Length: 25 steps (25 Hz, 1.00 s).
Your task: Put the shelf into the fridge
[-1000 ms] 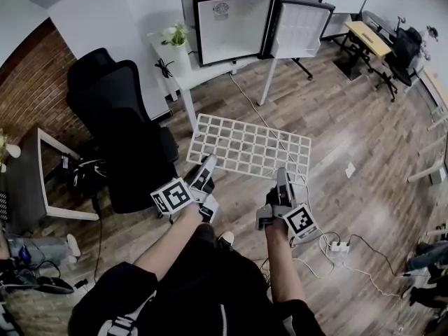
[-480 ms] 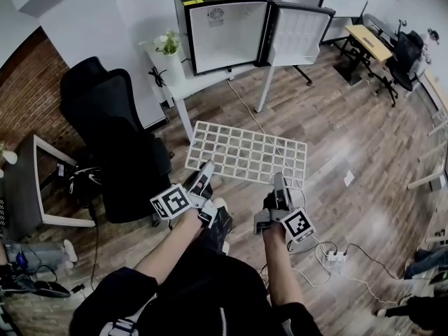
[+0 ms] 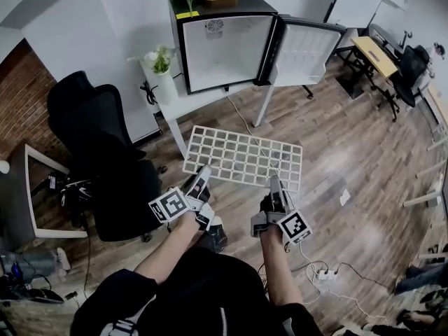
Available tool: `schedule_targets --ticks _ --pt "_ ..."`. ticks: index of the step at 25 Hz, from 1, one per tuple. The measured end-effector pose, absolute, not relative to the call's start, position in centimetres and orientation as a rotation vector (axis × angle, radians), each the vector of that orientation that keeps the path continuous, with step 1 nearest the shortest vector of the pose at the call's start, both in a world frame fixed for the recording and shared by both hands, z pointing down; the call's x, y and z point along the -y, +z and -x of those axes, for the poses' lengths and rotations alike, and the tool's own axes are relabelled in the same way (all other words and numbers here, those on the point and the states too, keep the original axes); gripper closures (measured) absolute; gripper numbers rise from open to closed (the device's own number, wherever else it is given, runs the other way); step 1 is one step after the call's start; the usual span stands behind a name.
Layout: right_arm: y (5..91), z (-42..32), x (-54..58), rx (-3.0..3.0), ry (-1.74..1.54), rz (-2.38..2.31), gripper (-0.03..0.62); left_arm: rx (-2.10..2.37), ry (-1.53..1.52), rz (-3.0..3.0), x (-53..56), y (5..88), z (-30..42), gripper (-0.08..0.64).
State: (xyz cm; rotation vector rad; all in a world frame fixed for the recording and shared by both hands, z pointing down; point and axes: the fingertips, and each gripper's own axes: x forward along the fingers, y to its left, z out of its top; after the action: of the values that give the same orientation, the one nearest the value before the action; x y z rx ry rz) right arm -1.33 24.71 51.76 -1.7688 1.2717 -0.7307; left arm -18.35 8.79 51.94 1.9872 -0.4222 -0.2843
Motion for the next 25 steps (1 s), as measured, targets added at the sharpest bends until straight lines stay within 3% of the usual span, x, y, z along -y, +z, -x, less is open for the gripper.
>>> schedule_targets --ticks 25 --pt "52.5 -12.8 -3.0 -1.458 -0.875 1.758 0.512 0.617 -0.415 -1.937 9.6 51.5 7.9 0.485"
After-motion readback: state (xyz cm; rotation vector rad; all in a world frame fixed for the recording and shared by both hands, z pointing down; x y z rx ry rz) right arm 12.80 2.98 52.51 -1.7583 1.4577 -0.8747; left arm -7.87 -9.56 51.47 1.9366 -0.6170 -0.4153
